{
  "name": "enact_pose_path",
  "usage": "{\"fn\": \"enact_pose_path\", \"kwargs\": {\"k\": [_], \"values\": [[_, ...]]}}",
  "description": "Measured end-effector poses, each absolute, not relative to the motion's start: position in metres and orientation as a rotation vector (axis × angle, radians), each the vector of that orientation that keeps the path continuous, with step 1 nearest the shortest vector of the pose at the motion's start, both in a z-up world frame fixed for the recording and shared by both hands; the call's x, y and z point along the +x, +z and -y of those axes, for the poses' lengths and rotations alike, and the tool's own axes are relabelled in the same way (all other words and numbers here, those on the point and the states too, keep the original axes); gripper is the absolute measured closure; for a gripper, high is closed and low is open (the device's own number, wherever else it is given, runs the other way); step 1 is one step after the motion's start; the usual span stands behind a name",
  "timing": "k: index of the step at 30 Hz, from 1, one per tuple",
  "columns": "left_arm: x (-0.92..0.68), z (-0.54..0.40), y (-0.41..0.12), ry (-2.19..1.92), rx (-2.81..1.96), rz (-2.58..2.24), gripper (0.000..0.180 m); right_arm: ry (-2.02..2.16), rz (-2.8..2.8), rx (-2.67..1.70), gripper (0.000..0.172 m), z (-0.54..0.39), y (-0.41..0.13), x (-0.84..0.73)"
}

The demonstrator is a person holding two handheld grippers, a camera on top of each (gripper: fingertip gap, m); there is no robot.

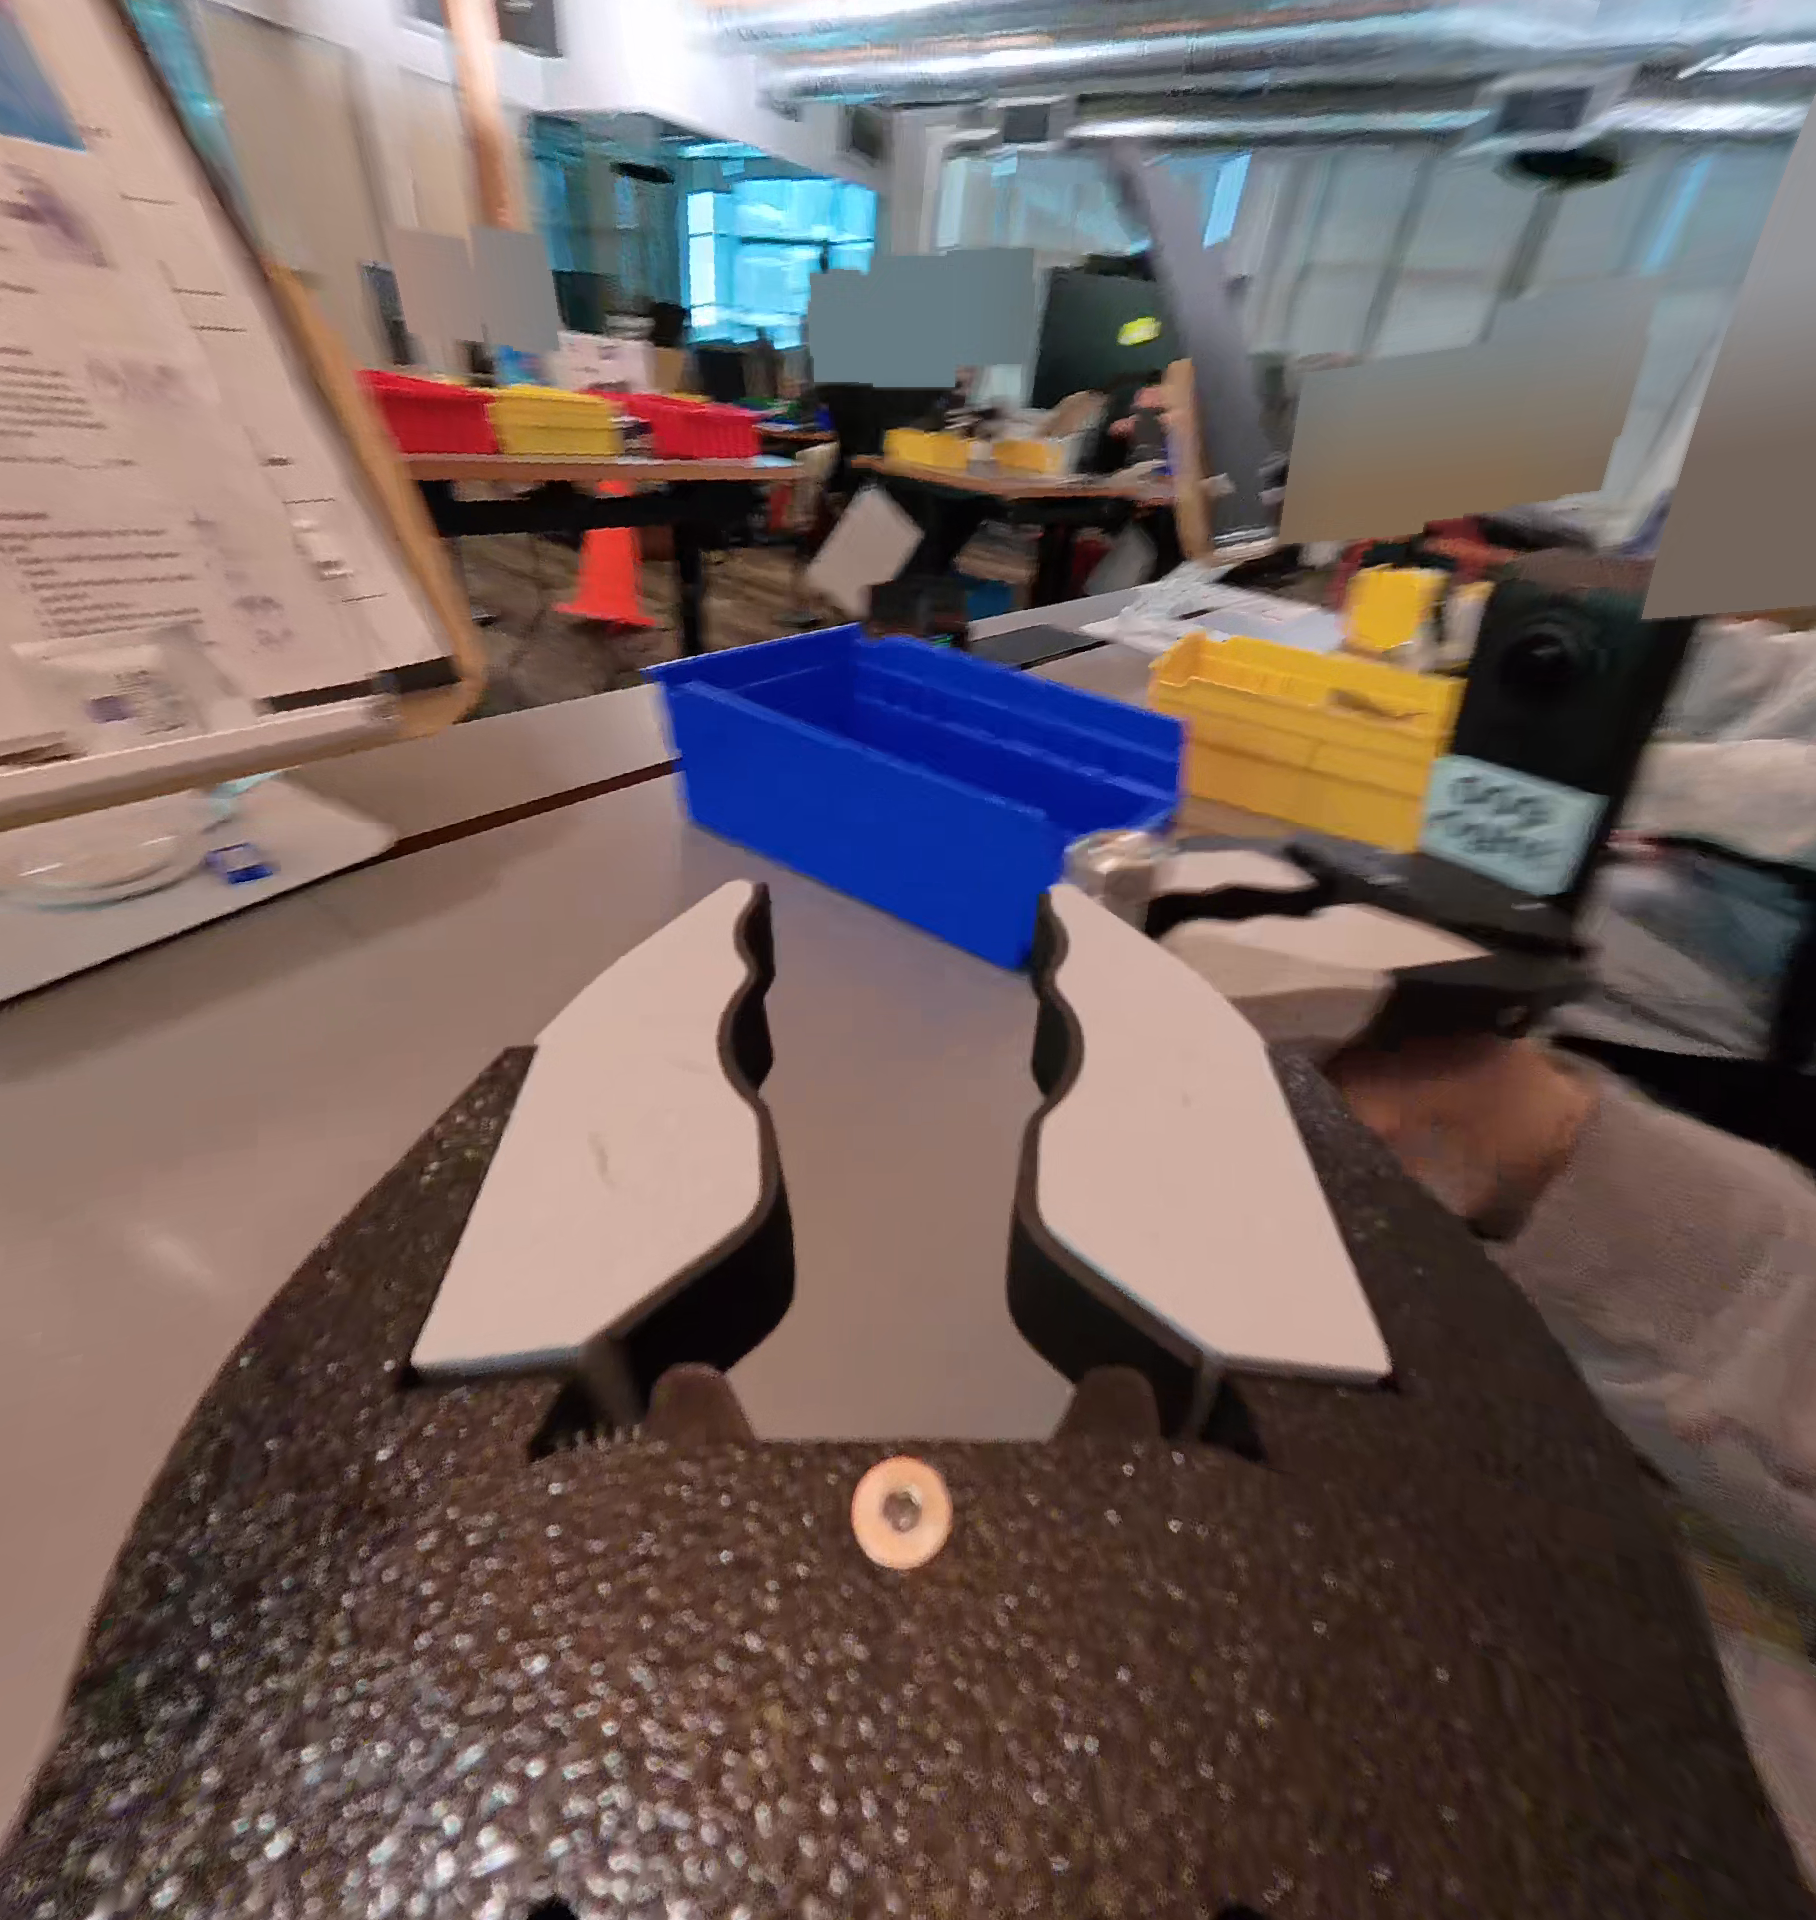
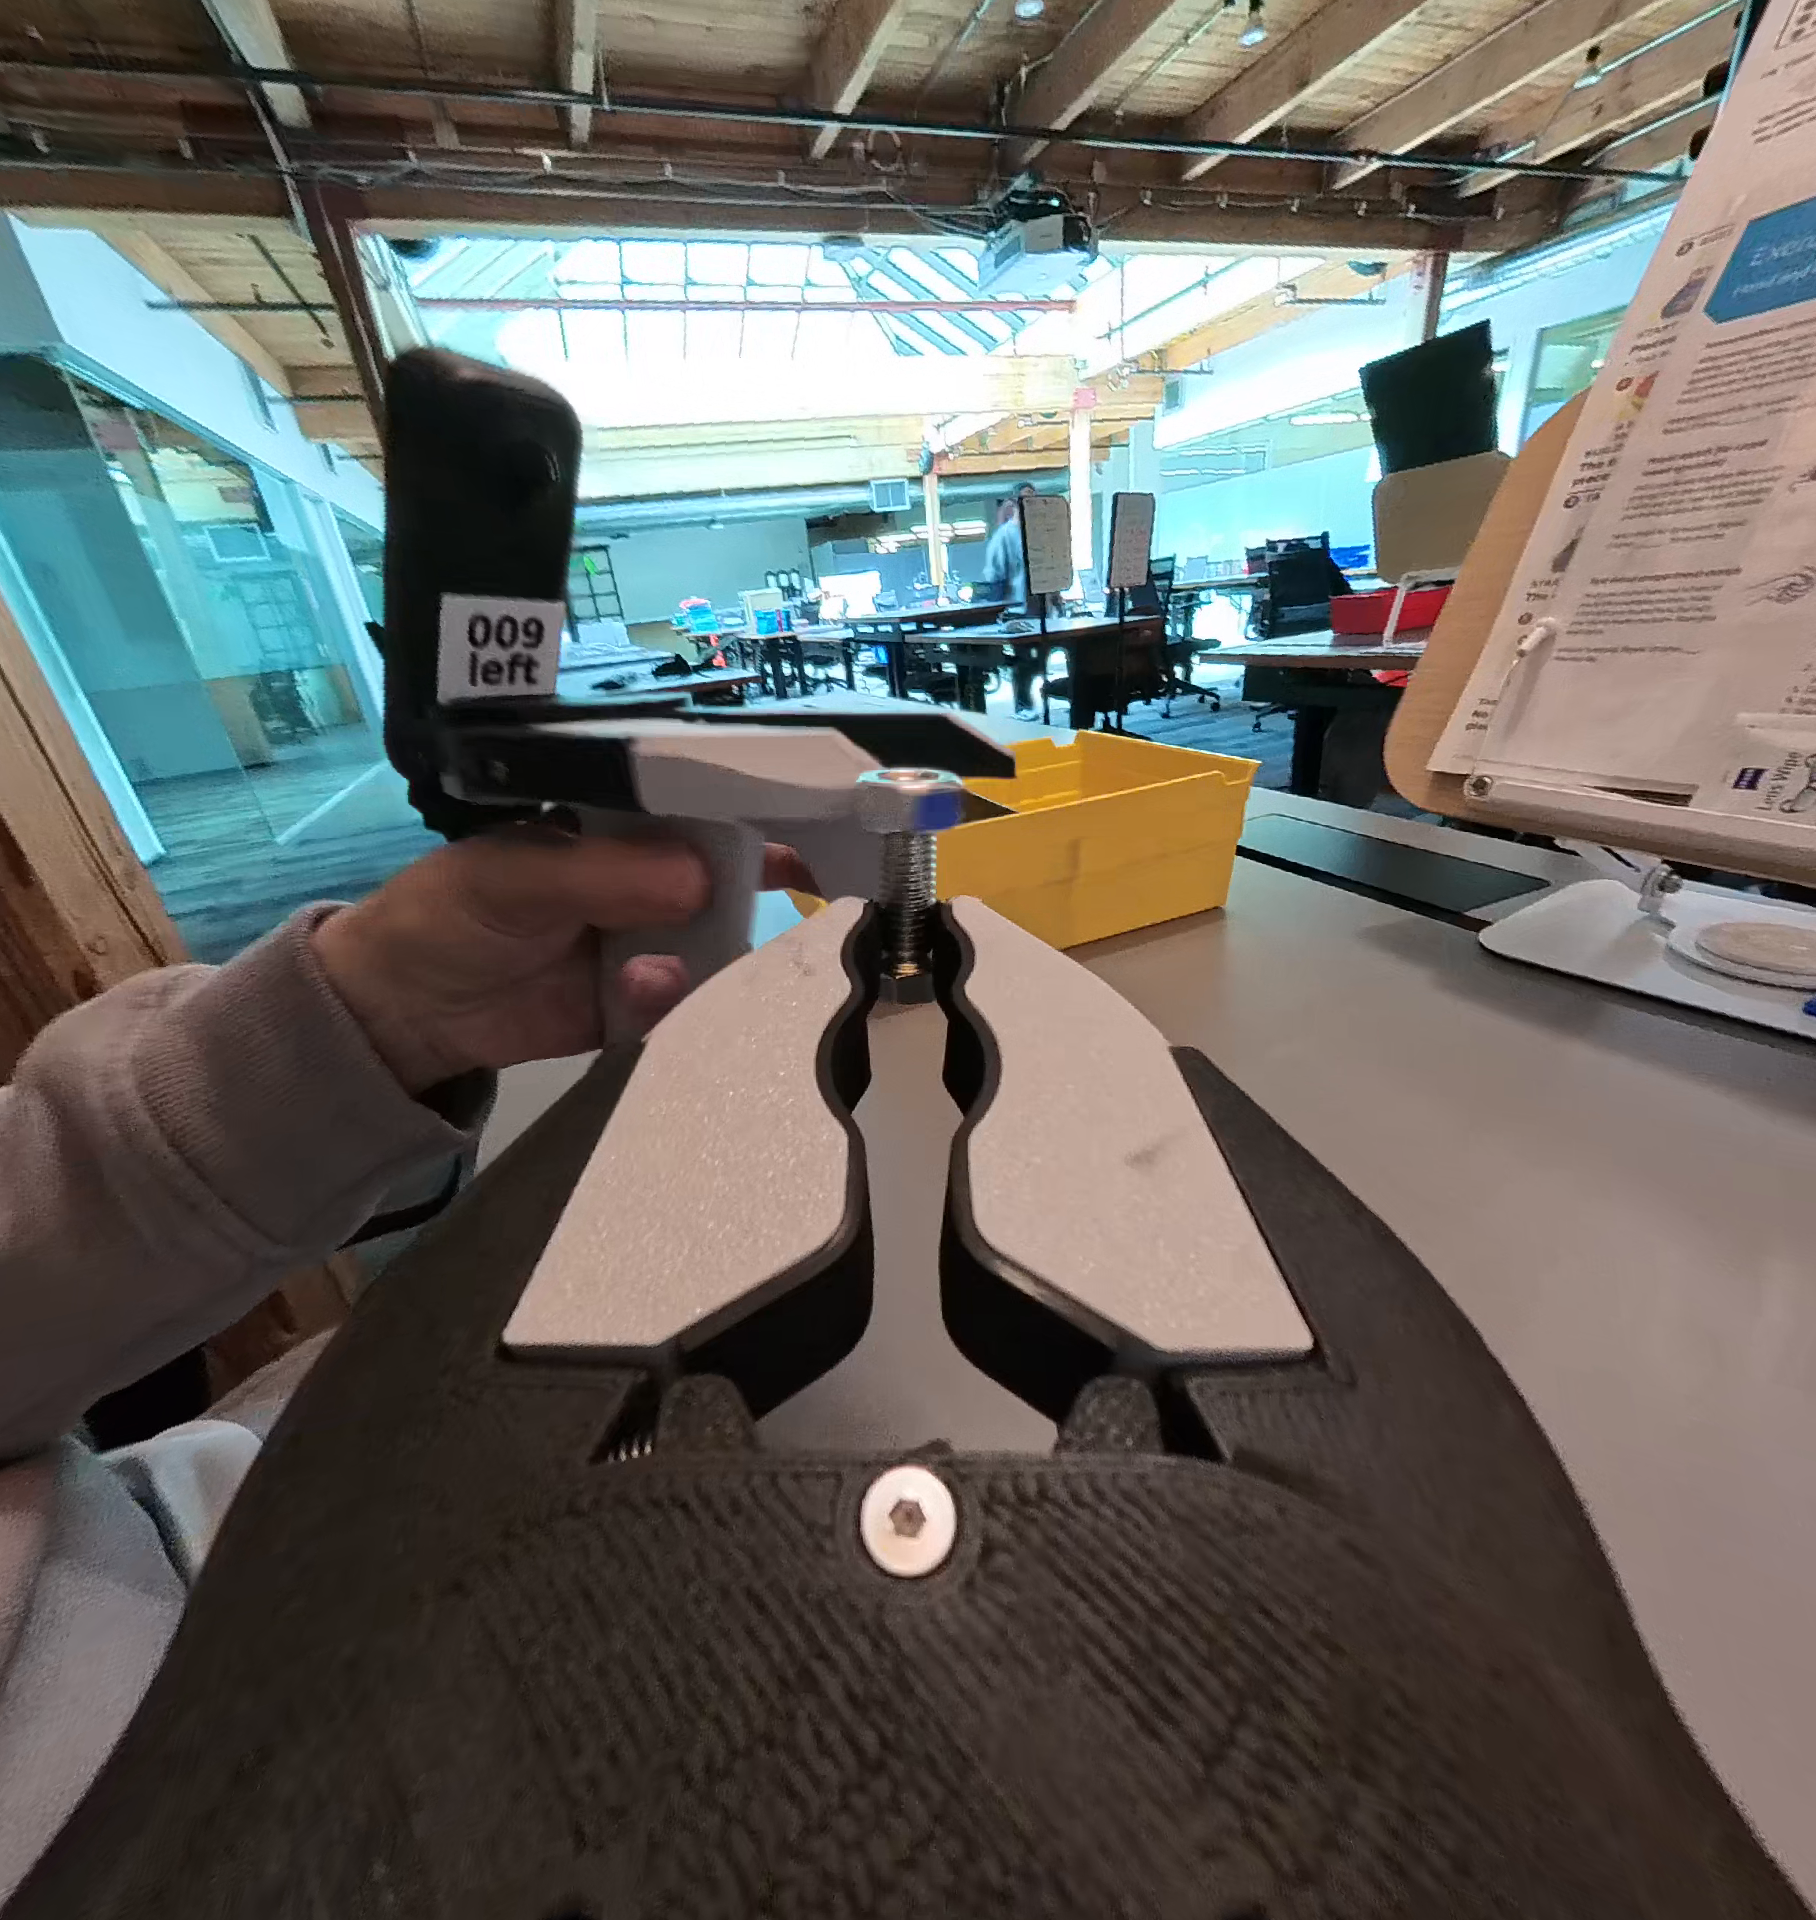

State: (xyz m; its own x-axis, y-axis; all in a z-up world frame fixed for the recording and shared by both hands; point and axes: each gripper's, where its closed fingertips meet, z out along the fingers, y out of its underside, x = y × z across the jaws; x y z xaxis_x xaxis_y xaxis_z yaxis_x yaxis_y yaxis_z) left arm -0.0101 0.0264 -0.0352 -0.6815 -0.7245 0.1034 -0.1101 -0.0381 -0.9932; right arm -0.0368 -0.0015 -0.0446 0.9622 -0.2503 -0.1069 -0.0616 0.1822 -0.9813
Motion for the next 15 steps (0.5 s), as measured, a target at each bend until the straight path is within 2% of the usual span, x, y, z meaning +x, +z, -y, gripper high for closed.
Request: {"fn": "enact_pose_path", "kwargs": {"k": [2, 9, 12, 15], "values": [[-0.007, -0.037, -0.042, -1.686, -0.907, -1.793, 0.133, -0.135, -0.318, -1.386, 0.163, 0.005, -0.046, -0.030], [-0.022, 0.005, -0.029, -1.826, -0.779, -1.844, 0.128, -0.134, -0.325, -1.412, 0.163, 0.001, -0.053, -0.029], [-0.016, 0.004, -0.033, -1.834, -0.817, -1.814, 0.130, -0.125, -0.296, -1.406, 0.163, -0.002, -0.049, -0.035], [-0.013, -0.008, -0.039, -1.853, -0.885, -1.804, 0.125, -0.144, -0.328, -1.428, 0.163, -0.001, -0.053, -0.029]]}}
